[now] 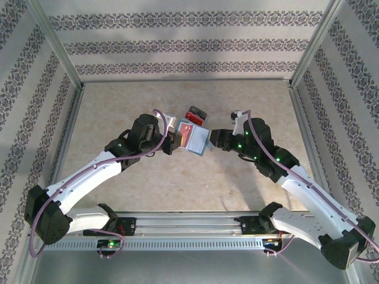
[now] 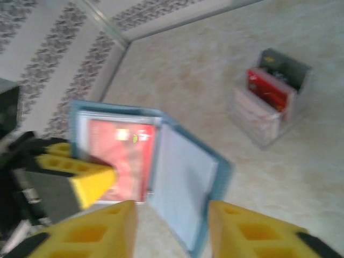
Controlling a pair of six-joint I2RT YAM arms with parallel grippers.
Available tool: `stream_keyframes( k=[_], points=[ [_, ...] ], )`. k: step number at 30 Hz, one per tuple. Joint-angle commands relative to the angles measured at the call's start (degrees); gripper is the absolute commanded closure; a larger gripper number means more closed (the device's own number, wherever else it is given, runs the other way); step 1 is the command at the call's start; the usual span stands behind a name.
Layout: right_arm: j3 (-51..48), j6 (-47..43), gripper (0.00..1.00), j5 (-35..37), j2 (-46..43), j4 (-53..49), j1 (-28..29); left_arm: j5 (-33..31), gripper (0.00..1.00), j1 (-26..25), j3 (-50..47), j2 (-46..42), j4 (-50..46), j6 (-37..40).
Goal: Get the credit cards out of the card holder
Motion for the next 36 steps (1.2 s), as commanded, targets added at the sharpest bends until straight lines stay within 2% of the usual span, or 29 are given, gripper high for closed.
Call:
stream_keyframes(
  k=[1,4,8,14,18,20,23,34,36],
  points=[
    [2.39,-0.04,0.69,-4.11,3.54,3.54,2.15,0.54,1.00,-0.75,-2.02,-0.46,5.90,-2.90],
    [2.48,0.88,0.71,-4.58,7.22,3.36,2.45,1.98,1.00,-0.65,-4.48,-0.19,9.80,-6.20],
    [2.80,0.67,0.64,-5.38,12.06,0.40,2.51,3.24,1.00,-0.58,-8.63,1.07,14.66,-12.35],
    [1.65,0.55,0.64,-6.93,18.97,-3.18,2.35,5.64,1.00,-0.58,-15.50,4.80,23.20,-21.97],
    [-0.48,0.75,0.63,-7.61,20.57,-3.07,2.34,6.08,1.00,-0.57,-19.40,6.47,29.12,-26.19],
    [-1.73,0.88,0.57,-6.35,20.34,-3.00,2.19,5.95,1.00,-0.56,-20.61,7.57,31.14,-27.40],
    [-4.26,1.24,0.55,-6.11,20.62,-2.15,0.81,6.50,1.00,-0.49,-21.89,9.66,33.96,-28.59],
    [-10.04,1.67,0.68,-12.03,24.40,5.37,-0.91,7.05,1.00,-0.54,-22.43,16.57,37.35,-28.26],
    [-9.95,1.85,0.69,-12.65,25.19,6.31,-0.94,7.15,0.93,-0.55,-22.48,17.72,37.55,-28.09]
  ],
)
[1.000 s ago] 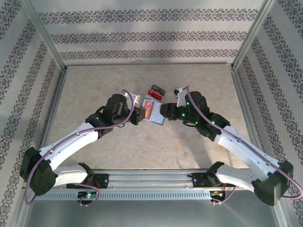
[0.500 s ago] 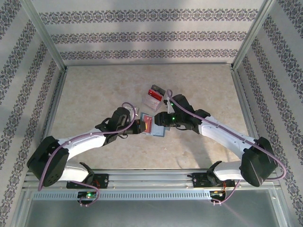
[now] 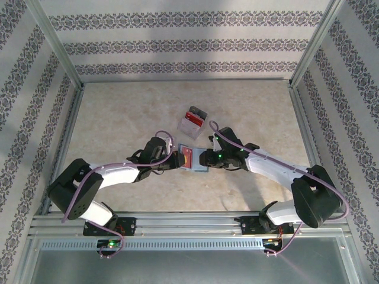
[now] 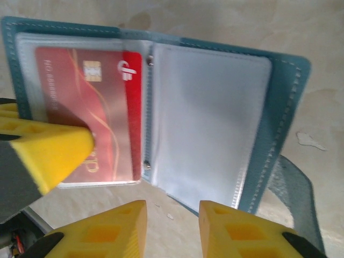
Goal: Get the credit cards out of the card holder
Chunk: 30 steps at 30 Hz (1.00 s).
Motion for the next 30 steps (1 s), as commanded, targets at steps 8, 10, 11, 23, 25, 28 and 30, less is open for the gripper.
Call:
stream_keyframes(
  k=[8,10,11,23,25,28,30],
  points=[
    [-0.69,0.58,0.69,-1.77,3.58,4.50,-0.22,0.70,0.85,-0.53,-0.34,2.48,1.52,1.33],
    [-0.87,0.80,0.69,-1.86,4.83,4.81,-0.31,0.07,0.81,-0.52,-0.38,1.95,-0.20,2.23],
    [-0.94,0.93,0.69,-1.99,5.50,5.07,-0.31,-0.24,0.79,-0.55,-0.33,1.68,-1.19,2.63],
    [1.03,0.94,0.75,-4.16,11.24,5.35,-0.30,-6.97,0.37,-0.47,0.90,-3.72,-15.83,7.04],
    [1.31,0.93,0.75,-4.49,11.73,5.32,-0.25,-9.28,0.32,-0.47,1.43,-5.32,-19.13,8.12],
    [1.24,1.11,0.75,-3.92,12.01,5.30,-0.25,-12.54,0.30,-0.44,2.07,-7.51,-23.17,9.41],
    [1.23,1.07,0.75,-3.54,12.18,5.27,-0.21,-13.43,0.30,-0.46,2.58,-7.95,-24.68,10.04]
  ],
)
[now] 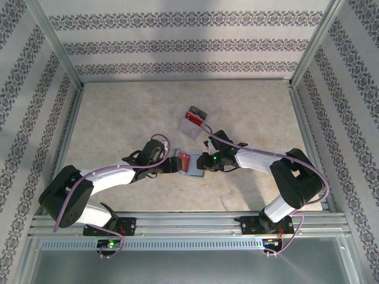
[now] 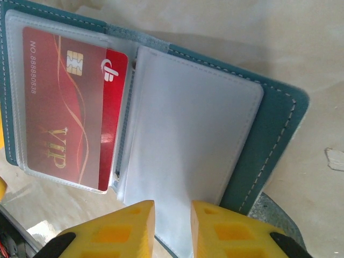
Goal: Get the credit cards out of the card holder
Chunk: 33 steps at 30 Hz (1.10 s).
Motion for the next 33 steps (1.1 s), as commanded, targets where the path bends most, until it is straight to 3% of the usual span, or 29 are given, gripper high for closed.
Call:
stream_keyframes(
  k=[1,7,9,13,15,21,28,31,33],
  points=[
    [1.14,0.63,0.75,-0.12,0.89,0.24,-0.28,-3.90,0.30,-0.49,1.88,-1.23,-5.99,2.77],
    [1.27,0.01,0.75,0.33,0.93,-0.58,-1.09,-0.67,0.31,-0.64,1.22,2.77,-1.97,1.55],
    [1.77,-0.47,0.76,0.52,0.91,-1.43,-1.25,-0.19,0.38,-0.75,1.57,3.92,-0.75,1.45],
    [2.80,-1.45,0.77,1.08,0.57,-3.13,-1.26,-1.28,0.63,-1.08,2.83,5.71,-1.69,1.71],
    [3.07,-1.92,0.77,1.52,0.22,-3.78,-1.52,-0.75,0.67,-1.52,2.98,6.37,-1.32,1.56],
    [3.14,-3.07,0.77,1.62,0.46,-4.29,-3.51,0.52,0.68,-4.75,2.19,8.29,2.51,-2.04],
    [4.97,-5.28,0.78,3.22,-1.35,-8.28,-5.12,-2.36,0.68,-8.20,0.75,7.32,3.94,-7.04],
    [5.95,-6.23,0.78,4.93,-3.12,-10.64,-5.56,-6.08,0.58,-8.31,-0.98,2.44,2.37,-8.61],
    [6.44,-6.40,0.78,5.60,-4.23,-11.67,-5.69,-8.83,0.56,-8.31,-1.53,-1.12,0.19,-8.81]
  ],
)
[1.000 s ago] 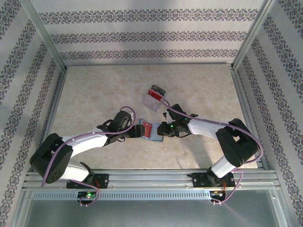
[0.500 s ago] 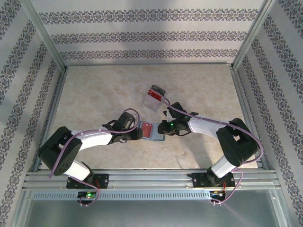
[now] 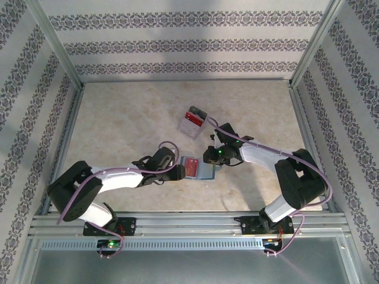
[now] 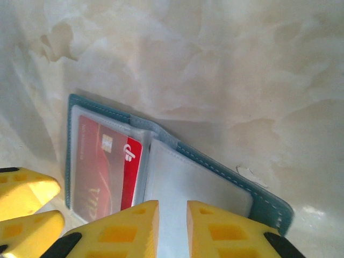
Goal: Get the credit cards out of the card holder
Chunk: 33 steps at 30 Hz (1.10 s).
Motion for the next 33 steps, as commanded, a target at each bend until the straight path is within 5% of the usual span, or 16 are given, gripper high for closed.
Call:
stream_keyframes(
  k=[1,7,19,33],
  points=[
    [2.26,-1.74,0.78,2.50,-3.13,-3.55,-0.73,-6.48,0.55,-0.53,-1.04,-6.51,-3.11,-2.36],
    [2.27,2.02,0.78,4.32,-6.42,-3.74,1.64,-11.48,0.54,-0.53,0.29,-10.79,-6.16,-0.09],
    [-1.04,13.00,0.77,5.14,-6.97,2.60,11.35,-7.62,0.70,-0.53,7.63,4.54,-4.88,2.85],
    [-4.07,14.62,0.74,-0.25,3.63,11.69,9.31,-1.69,0.80,-0.53,2.97,8.71,0.19,0.49]
  ],
)
